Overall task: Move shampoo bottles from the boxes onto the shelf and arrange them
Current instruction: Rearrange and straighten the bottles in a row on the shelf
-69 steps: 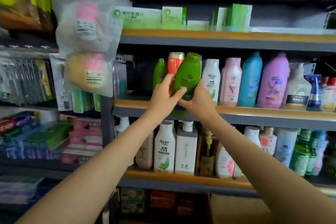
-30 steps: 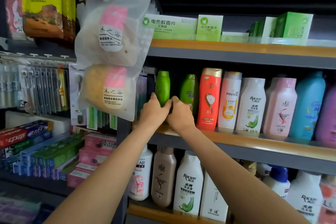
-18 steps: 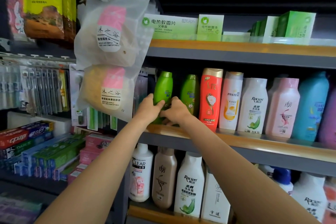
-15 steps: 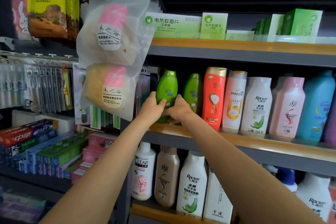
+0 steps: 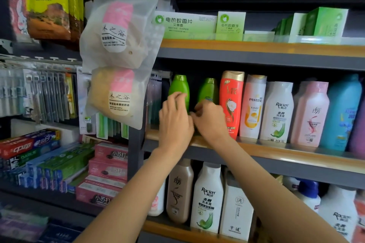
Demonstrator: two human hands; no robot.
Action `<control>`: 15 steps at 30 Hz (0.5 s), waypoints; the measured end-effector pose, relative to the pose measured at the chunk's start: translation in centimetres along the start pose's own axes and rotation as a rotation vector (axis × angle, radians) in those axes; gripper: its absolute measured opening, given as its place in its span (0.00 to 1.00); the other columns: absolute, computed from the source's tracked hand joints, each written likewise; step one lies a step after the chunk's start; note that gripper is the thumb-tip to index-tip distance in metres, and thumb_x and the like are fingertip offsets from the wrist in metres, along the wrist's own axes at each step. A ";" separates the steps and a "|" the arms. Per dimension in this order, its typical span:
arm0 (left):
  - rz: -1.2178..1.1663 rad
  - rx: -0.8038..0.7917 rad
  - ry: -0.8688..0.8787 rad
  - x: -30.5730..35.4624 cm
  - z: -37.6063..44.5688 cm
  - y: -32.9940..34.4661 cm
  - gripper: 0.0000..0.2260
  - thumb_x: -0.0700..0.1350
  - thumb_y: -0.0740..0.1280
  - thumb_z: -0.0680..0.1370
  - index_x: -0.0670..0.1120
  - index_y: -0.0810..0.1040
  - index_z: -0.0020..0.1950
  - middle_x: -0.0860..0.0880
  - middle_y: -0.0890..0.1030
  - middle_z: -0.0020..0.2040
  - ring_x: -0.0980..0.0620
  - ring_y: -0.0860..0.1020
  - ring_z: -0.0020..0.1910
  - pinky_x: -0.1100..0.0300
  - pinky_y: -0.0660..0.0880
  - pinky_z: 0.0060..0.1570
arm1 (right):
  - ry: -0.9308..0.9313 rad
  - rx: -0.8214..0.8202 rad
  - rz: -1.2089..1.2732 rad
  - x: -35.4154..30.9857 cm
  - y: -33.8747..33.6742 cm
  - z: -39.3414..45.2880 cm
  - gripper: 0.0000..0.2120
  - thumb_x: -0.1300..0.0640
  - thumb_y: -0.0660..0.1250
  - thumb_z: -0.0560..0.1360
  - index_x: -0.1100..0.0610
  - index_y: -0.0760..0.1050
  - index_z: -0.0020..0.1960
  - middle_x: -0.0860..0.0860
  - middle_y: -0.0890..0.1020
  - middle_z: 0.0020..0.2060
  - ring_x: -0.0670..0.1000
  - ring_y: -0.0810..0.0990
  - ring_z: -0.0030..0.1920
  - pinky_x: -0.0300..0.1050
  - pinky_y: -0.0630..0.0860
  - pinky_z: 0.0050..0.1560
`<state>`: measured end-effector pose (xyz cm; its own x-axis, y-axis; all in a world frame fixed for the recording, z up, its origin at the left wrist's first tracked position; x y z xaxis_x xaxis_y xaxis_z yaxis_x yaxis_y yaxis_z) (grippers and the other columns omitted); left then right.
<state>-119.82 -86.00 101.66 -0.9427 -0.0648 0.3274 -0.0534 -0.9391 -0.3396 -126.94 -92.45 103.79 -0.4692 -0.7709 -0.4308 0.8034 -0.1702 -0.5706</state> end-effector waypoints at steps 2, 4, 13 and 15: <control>-0.055 -0.029 0.081 1.0 0.0 0.3 0.22 0.34 0.62 0.73 0.41 0.68 0.67 0.43 0.69 0.66 0.45 0.69 0.64 0.54 0.67 0.62 | -0.071 0.220 0.078 1.0 -2.3 -0.7 0.07 0.60 0.66 0.74 0.61 0.75 0.51 0.55 0.80 0.44 0.54 0.79 0.44 0.45 0.75 0.45; -0.073 -0.089 0.084 1.7 0.3 1.1 0.21 0.36 0.61 0.76 0.42 0.66 0.69 0.45 0.68 0.67 0.47 0.68 0.65 0.56 0.66 0.64 | -0.045 0.380 0.071 2.5 -4.2 -0.8 0.14 0.58 0.67 0.73 0.62 0.72 0.56 0.55 0.76 0.51 0.55 0.76 0.51 0.39 0.70 0.49; -0.150 -0.317 -0.046 2.5 0.5 4.9 0.17 0.39 0.59 0.78 0.47 0.71 0.67 0.48 0.67 0.68 0.48 0.70 0.64 0.57 0.69 0.58 | 0.225 0.103 -0.084 6.1 -3.1 0.8 0.41 0.46 0.74 0.66 0.63 0.58 0.68 0.60 0.67 0.63 0.62 0.68 0.64 0.53 0.68 0.62; -0.211 -0.374 -0.070 2.8 0.7 5.2 0.17 0.38 0.59 0.78 0.46 0.70 0.67 0.47 0.69 0.66 0.47 0.73 0.61 0.55 0.71 0.58 | 0.221 0.083 -0.121 6.1 -3.2 0.7 0.39 0.46 0.74 0.67 0.63 0.58 0.67 0.60 0.68 0.62 0.62 0.70 0.63 0.52 0.70 0.58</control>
<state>-122.51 -91.28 101.41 -0.8743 0.0801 0.4787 -0.3701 -0.7480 -0.5509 -132.09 -97.03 103.49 -0.6253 -0.5906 -0.5101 0.7594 -0.3098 -0.5722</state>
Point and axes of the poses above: each hand's wrist, its own z-axis towards the middle knuckle, its own y-axis out of the palm, x = y × z, the point moved 3 cm from there along z, towards the middle knuckle
